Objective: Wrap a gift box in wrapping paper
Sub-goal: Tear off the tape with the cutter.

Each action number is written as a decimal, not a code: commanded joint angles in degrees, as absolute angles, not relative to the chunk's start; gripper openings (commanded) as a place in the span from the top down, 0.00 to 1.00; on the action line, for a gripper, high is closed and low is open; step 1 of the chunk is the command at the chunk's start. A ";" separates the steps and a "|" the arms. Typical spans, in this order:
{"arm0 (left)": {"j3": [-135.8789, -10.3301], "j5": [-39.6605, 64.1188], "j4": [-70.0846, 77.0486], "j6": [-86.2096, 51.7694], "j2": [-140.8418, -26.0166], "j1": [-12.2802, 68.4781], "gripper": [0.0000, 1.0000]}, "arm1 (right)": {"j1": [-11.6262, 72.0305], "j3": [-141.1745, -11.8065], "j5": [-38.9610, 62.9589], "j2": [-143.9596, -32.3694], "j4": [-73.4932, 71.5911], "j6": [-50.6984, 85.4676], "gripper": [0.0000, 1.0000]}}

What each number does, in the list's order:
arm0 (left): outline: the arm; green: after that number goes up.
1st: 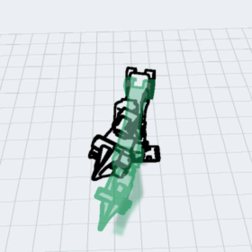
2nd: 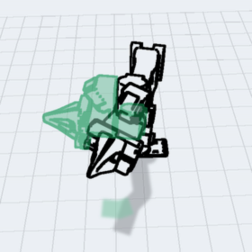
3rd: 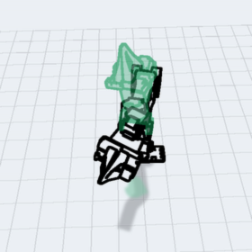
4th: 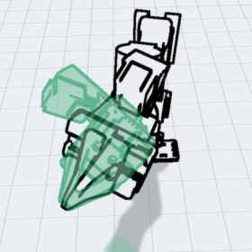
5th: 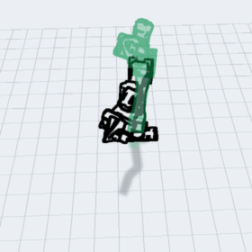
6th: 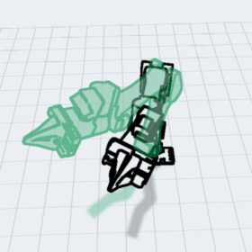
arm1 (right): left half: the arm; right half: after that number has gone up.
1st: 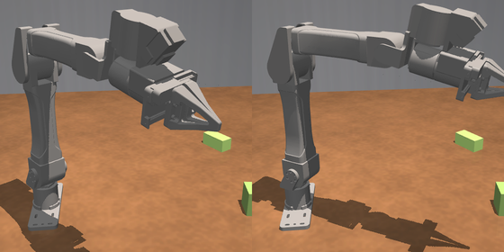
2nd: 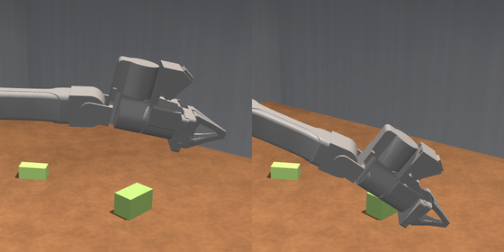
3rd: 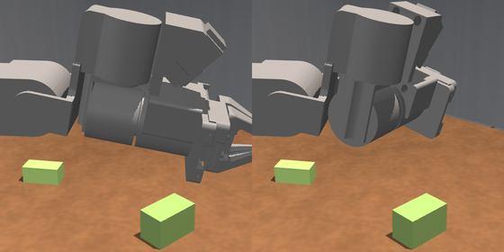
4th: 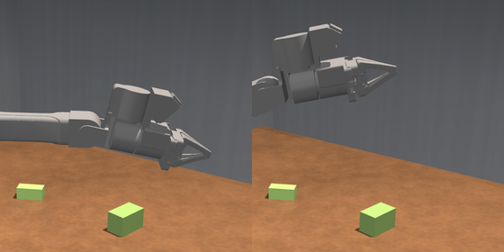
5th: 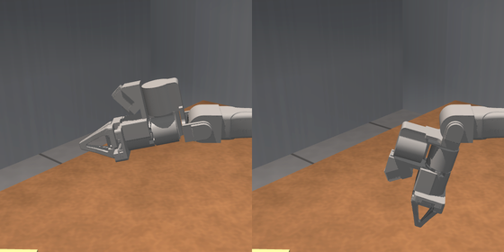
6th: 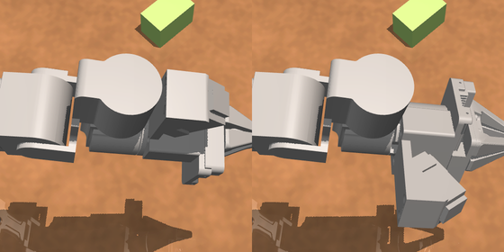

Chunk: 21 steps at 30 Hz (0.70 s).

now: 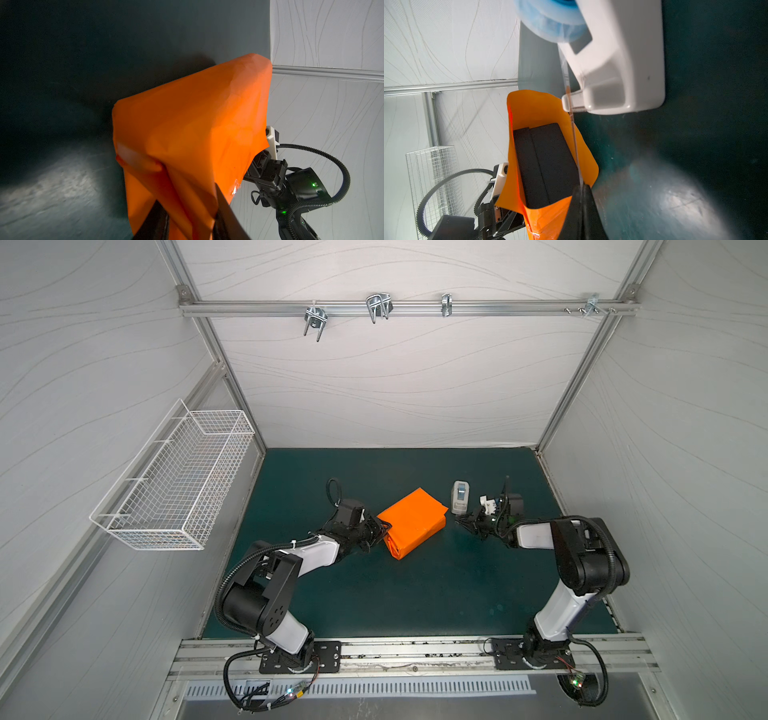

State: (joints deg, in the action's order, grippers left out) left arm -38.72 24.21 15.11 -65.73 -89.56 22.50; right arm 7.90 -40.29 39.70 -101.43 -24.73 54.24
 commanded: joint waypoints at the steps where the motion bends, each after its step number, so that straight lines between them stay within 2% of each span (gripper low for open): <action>1: -37.88 22.85 14.41 -65.58 -90.07 22.44 0.68 | 8.37 -39.05 41.45 -103.95 -24.90 55.63 1.00; 13: -38.06 23.07 13.93 -65.14 -90.43 22.50 0.68 | 7.05 -37.62 37.63 -114.37 -34.20 66.17 1.00; 21: -38.06 23.20 13.74 -64.95 -90.30 22.50 0.68 | 5.51 -31.95 33.63 -112.80 -33.92 67.01 1.00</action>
